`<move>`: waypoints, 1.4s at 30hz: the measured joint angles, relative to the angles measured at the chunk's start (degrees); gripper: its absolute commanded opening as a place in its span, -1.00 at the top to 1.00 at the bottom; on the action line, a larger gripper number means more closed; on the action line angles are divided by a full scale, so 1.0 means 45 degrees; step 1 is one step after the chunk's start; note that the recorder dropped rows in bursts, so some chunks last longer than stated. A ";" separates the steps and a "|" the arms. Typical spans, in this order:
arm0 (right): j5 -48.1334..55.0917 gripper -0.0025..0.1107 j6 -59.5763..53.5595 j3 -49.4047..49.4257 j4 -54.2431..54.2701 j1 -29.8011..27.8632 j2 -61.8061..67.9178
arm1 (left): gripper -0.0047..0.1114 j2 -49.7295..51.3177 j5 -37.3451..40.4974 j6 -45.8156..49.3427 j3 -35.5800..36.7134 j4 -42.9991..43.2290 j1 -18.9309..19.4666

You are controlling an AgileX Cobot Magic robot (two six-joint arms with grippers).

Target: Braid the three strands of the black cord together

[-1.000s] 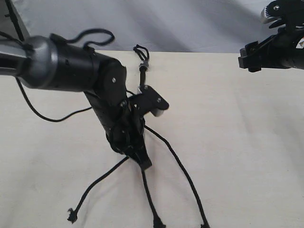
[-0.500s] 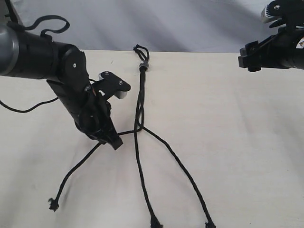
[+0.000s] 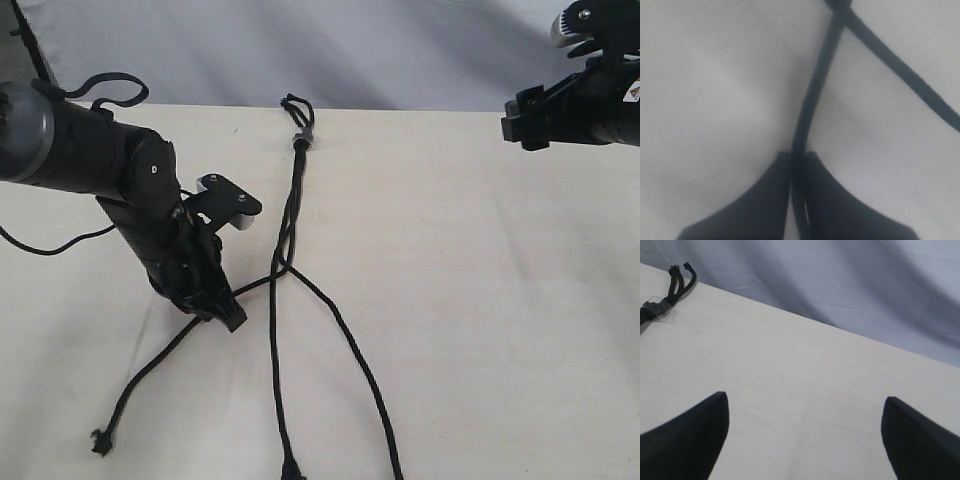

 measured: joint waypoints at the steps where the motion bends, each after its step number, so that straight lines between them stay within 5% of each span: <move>1: 0.0000 -0.41 0.0000 0.0000 0.0000 0.0000 0.0000 | 0.29 0.0012 0.0000 0.0000 0.0000 -0.0041 0.0000; 6: 0.0000 -0.41 0.0025 0.0000 0.0000 0.0000 0.0000 | -0.10 0.0032 0.0000 0.0000 0.0000 -0.0365 0.0000; 22: 0.0000 -0.41 0.0025 0.0000 0.0000 0.0000 0.0000 | -0.10 -0.0132 0.0237 0.0000 0.0000 -0.0454 0.0000; 27: 0.0000 -0.41 0.0280 0.0000 0.0000 0.0000 0.0000 | 0.14 -0.1039 0.0337 0.0000 -0.0078 -0.0454 0.0000; 33: 0.0483 -0.41 0.0617 -0.0113 0.0000 0.0812 0.0000 | 0.91 -0.2353 0.0359 0.0000 -0.0078 0.0246 0.0000; 42: 0.5465 -0.41 0.0758 -0.1823 0.0000 0.4106 0.0000 | 0.92 -0.3602 0.0255 -0.0912 -0.0078 0.0834 0.1385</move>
